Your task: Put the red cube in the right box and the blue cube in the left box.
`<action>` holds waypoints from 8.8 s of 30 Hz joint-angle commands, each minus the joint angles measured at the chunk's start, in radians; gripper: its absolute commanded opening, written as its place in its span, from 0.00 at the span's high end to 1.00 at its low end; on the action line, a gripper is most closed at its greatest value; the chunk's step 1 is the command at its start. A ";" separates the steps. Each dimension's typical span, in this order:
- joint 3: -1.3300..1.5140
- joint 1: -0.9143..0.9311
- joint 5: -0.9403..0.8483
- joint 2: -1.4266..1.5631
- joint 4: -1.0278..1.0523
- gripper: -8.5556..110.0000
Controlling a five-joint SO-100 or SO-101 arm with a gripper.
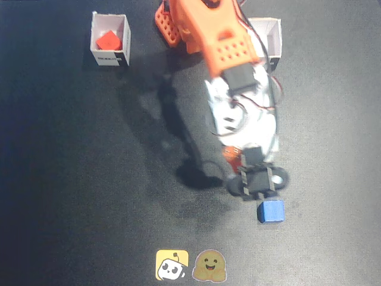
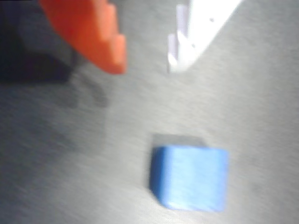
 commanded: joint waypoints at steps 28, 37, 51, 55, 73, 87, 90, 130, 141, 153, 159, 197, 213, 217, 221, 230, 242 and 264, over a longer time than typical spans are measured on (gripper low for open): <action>-0.419 -0.121 0.052 -0.382 -0.029 0.72; -0.480 -0.112 0.054 -0.488 -0.034 0.72; -0.548 -0.095 0.064 -0.580 -0.031 0.73; -0.565 -0.094 0.077 -0.606 -0.031 0.74; -0.629 -0.075 0.097 -0.699 -0.025 0.83; -0.620 -0.069 0.061 -0.538 0.175 0.84; -0.632 -0.060 0.038 -0.466 0.275 0.84; -0.160 -0.529 -0.011 0.098 0.468 0.83; -0.043 -0.583 -0.051 0.187 0.500 0.83; 0.072 -0.660 -0.049 0.281 0.505 0.83; 0.095 -0.690 -0.067 0.319 0.554 0.83; 0.434 -0.876 -0.106 0.689 0.653 0.83; 0.440 -0.891 -0.114 0.698 0.601 0.77; 0.446 -0.891 -0.112 0.701 0.600 0.78; 0.448 -0.881 -0.107 0.695 0.609 0.85; 0.376 -0.813 -0.137 0.601 0.617 0.93; 0.339 -0.558 -0.175 0.603 0.557 0.93; 0.591 0.287 -0.397 1.011 0.423 0.93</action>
